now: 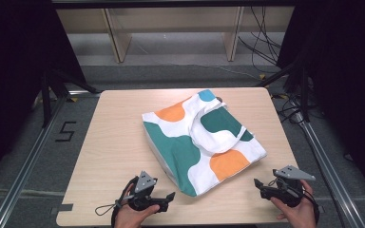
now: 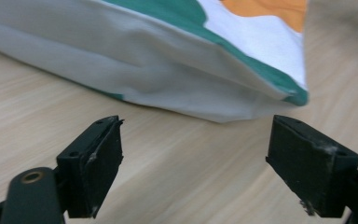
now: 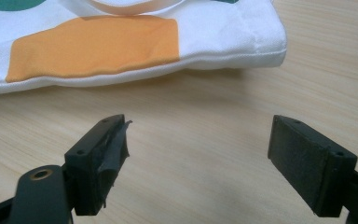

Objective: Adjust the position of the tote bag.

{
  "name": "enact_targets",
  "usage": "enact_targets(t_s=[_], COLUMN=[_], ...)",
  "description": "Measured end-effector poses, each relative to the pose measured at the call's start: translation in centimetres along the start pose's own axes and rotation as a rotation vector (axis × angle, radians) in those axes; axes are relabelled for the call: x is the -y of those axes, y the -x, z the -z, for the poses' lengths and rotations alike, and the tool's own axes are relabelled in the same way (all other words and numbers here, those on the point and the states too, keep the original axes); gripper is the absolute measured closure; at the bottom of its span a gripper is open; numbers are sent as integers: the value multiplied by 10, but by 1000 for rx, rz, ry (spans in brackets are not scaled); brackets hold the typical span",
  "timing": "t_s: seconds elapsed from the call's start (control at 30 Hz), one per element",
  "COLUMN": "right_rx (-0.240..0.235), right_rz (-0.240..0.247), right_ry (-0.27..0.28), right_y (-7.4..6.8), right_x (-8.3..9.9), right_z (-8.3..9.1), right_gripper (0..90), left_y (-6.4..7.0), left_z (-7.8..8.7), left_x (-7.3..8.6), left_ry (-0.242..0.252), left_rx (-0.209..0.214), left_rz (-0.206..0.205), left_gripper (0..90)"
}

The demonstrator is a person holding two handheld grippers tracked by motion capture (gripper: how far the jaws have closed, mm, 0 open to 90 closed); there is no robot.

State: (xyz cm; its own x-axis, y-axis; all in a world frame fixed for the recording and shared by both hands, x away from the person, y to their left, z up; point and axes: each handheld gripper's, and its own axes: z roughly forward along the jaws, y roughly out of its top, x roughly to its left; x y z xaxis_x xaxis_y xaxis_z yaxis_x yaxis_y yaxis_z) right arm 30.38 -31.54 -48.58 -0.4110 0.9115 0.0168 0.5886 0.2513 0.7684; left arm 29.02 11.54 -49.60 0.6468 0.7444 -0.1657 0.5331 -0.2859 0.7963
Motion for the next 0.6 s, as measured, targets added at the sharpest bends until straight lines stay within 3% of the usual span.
enact_targets(t_s=[0.03, 0.07, 0.17, 0.2, 0.33, 0.37, 0.4, 0.43, 0.53, 0.6], right_rx=[0, -3, -5, -6, -9, -9, -12, 3, -17, 3], right_rz=[0, 0, -6, 0, -19, -19, -1, 18, 11, 13], right_ry=[0, -1, -12, -23, -22, -22, -27, -16, -27, -26], right_y=[0, 0, -1, -1, -2, -2, -1, 0, -1, -2], right_x=[0, 0, 0, 0, 1, 1, 0, 0, 0, 1], right_z=[0, 0, -1, 0, -1, -1, -1, -2, -2, -4], right_gripper=[206, 204, 203, 200, 199, 199, 199, 199, 199, 199], left_y=[1, 6, 11, 16, 21, 24, 25, 27, 31, 33], left_z=[-1, -4, -7, -9, -11, -13, -14, -16, -21, -25], left_x=[0, -1, -1, -2, -4, -4, -5, -6, -8, -9], left_ry=[-9, 4, 20, 16, 12, 38, 32, 37, 28, 30], left_rx=[6, 20, 40, 50, 51, 56, 53, 55, 50, 67], left_rz=[7, 40, 52, 35, 31, 50, 41, 33, 32, 22], left_gripper=[161, 160, 153, 153, 153, 153, 158, 171, 196, 237])
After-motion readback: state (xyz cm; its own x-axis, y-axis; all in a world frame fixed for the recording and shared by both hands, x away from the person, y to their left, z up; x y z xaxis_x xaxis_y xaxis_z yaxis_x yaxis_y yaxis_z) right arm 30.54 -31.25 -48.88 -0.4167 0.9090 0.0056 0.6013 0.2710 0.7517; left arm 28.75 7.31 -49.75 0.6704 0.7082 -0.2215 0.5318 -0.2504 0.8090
